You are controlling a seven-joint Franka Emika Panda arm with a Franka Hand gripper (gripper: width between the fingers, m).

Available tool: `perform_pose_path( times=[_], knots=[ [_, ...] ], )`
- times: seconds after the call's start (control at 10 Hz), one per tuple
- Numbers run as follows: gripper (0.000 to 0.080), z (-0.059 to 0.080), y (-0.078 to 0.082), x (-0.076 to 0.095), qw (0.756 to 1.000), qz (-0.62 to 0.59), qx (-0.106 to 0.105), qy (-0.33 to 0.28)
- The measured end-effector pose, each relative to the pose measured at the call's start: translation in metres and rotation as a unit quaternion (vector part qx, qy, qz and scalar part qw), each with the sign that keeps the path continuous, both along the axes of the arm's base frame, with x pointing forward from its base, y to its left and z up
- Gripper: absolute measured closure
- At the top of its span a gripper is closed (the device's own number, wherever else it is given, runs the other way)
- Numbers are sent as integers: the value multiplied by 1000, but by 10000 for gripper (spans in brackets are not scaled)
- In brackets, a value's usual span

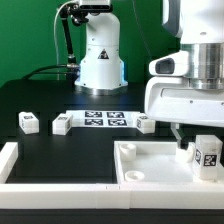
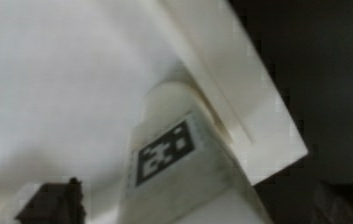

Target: Assemble square table

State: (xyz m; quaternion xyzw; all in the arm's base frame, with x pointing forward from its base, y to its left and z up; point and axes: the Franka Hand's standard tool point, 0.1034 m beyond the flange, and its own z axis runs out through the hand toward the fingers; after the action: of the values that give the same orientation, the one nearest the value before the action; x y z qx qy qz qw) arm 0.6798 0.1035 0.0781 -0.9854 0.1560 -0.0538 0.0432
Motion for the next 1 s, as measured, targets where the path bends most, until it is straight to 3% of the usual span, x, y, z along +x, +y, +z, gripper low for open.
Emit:
perform_pose_path(
  times=[0.2, 0.4, 0.5, 0.6, 0.8, 1.0],
  knots=[
    [150, 1, 2, 0, 1000, 25, -1, -2],
    [399, 0, 1, 0, 1000, 5, 1, -1],
    [399, 0, 0, 0, 1000, -6, 2, 0],
    [506, -1, -3, -1, 998, -63, 7, 5],
    [506, -1, -3, -1, 992, -129, 14, 10],
    [506, -2, -3, -6, 941, -333, 46, 35]
  ],
)
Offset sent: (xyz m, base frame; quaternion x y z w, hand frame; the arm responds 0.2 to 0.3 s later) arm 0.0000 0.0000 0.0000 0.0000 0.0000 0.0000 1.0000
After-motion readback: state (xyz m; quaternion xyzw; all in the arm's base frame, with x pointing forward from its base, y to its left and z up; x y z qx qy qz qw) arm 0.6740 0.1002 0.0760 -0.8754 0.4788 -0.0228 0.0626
